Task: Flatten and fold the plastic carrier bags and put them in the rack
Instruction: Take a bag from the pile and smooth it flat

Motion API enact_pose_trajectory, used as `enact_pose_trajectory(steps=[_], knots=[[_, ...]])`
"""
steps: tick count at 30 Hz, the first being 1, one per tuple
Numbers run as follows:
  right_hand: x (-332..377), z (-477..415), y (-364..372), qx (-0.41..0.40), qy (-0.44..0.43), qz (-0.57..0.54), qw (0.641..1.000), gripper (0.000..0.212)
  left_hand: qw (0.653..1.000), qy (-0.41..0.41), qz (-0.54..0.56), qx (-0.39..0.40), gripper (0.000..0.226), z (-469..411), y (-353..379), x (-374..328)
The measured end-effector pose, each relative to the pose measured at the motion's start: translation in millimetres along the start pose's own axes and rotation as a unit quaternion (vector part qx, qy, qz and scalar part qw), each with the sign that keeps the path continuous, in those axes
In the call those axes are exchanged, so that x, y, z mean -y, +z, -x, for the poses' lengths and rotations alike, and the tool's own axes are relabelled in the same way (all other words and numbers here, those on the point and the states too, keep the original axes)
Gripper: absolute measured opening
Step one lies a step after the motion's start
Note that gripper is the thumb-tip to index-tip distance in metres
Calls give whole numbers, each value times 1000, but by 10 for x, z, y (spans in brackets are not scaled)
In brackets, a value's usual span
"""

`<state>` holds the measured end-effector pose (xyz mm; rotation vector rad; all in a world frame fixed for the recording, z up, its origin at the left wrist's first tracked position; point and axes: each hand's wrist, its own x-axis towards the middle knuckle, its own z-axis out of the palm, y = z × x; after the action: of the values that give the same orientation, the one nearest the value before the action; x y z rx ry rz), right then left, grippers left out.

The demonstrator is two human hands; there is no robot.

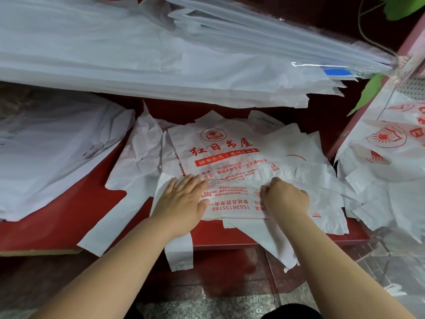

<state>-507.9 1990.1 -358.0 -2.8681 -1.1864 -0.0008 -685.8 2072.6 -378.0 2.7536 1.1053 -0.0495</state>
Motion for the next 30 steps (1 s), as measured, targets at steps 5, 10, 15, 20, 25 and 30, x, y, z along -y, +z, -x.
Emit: enact_pose_trajectory(steps=[5, 10, 15, 20, 25, 30], knots=[[228, 118, -74, -50, -88, 48, 994, 47, 1000, -8, -5, 19, 53, -3, -15, -19], [728, 379, 98, -60, -281, -104, 952, 42, 1000, -24, -9, 13, 51, 17, -29, -22], [355, 289, 176, 65, -195, -70, 976, 53, 999, -32, 3, 28, 53, -1, -28, -18], [-71, 265, 102, 52, -152, -62, 985, 53, 999, -31, 30, 30, 54, -16, -54, -14], [-277, 322, -12, -58, -271, -106, 955, 54, 989, -79, 121, -26, 49, -95, -292, 102], [-273, 304, 41, -181, -359, -33, 915, 17, 992, -106, 46, 41, 47, -187, -501, 286]])
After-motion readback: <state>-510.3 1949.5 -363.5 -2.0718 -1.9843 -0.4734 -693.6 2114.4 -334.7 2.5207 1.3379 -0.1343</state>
